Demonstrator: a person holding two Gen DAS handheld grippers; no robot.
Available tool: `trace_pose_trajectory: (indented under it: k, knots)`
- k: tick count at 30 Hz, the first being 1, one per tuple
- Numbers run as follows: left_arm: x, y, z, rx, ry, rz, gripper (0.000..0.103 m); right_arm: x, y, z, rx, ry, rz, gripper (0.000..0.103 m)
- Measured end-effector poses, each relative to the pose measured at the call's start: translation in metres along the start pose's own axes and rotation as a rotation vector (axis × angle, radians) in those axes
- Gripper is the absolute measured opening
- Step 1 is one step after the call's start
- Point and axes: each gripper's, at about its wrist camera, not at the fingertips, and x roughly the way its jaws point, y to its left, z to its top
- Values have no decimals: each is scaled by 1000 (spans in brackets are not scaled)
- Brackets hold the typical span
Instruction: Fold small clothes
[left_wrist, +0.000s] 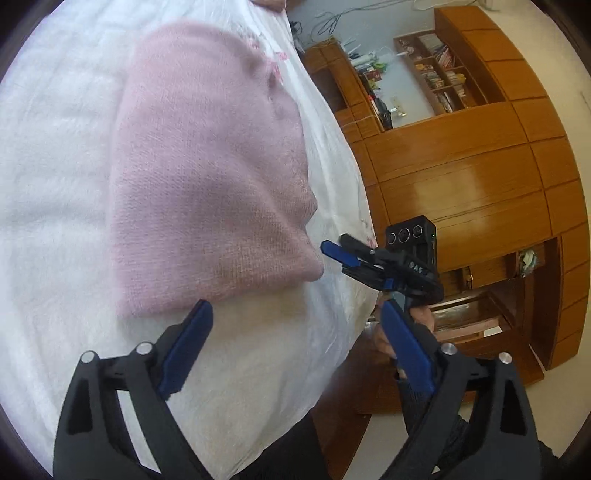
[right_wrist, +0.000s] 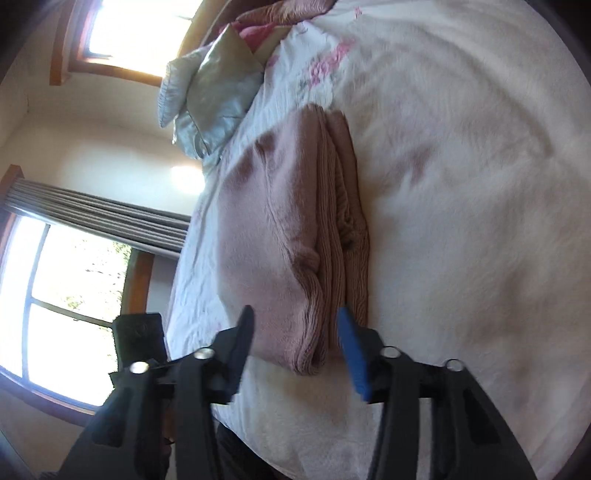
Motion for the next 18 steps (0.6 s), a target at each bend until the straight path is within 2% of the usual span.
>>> trace_pose_trajectory:
  k: [2,4,6,10,16,18]
  knots:
    - [-19,15,3,-18,-49,67,94,-9,-11,24,57,-4,46,84]
    - [-26,35,11,-69,-58,118,94,-4,-23,51,104,4,71,87]
    - [-29,51,20,-94,-56,131,94,6,-35,75,134,20,68,88]
    - [-16,74,28,-148,2,50,94,48,-37,111,129,81,35,88]
    - [11,84,39,-187,3,-87,94,96,-33,138,106,122,34,88]
    - [19,83,41,-183,14,-103,94,104,-32,144,98,128,28,88]
